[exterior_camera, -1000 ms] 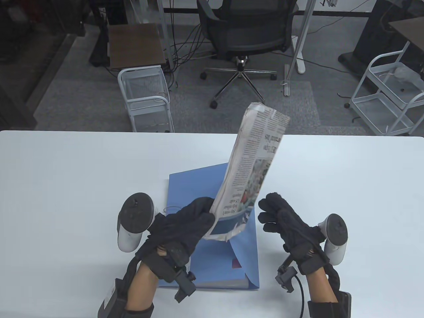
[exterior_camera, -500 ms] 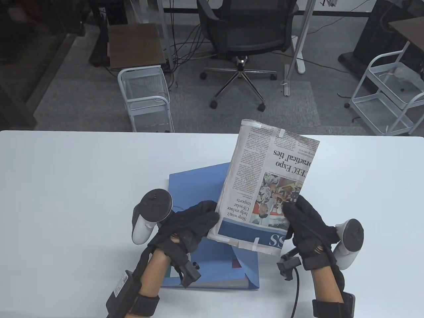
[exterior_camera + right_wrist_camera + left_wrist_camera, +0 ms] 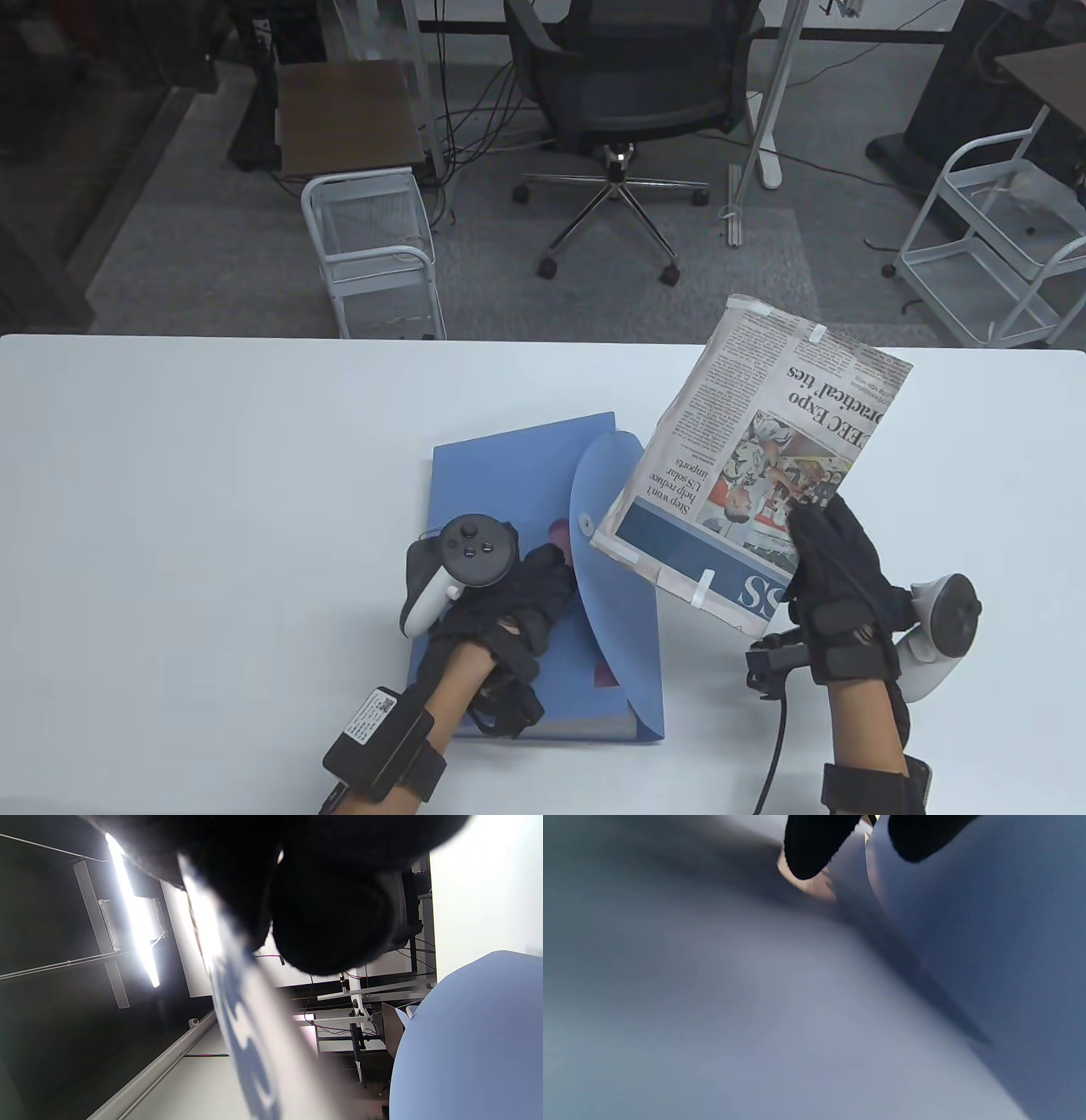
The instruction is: Sort materials into accordion folder compartments
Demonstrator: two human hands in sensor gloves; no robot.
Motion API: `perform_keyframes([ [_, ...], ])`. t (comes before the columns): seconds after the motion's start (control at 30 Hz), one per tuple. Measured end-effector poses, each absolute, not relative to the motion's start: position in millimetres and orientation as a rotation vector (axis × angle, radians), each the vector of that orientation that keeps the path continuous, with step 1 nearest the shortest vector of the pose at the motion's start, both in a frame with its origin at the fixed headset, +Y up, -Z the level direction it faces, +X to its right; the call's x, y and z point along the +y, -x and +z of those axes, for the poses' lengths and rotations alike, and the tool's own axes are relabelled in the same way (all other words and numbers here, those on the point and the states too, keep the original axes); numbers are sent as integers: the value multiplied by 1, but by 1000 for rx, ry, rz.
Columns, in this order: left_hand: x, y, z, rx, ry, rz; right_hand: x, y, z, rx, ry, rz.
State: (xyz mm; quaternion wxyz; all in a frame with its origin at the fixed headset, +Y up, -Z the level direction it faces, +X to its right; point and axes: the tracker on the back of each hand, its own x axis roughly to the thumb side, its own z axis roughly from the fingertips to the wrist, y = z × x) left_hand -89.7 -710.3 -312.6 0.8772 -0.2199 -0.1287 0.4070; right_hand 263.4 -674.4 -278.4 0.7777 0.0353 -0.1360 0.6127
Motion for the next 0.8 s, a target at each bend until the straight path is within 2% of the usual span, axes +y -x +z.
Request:
perform_keyframes([
  [0.2, -713, 85, -313, -208, 540, 954, -671, -262, -278, -281, -97, 1318],
  [0.27, -717, 86, -313, -189, 612, 1033, -669, -260, -277, -272, -110, 1323],
  [0.4, -721, 94, -315, -144, 603, 1153, -668, -257, -278, -258, -127, 1334],
  [0.8, -706, 132, -318, -240, 641, 1484, -672, -264, -278, -257, -84, 1317],
])
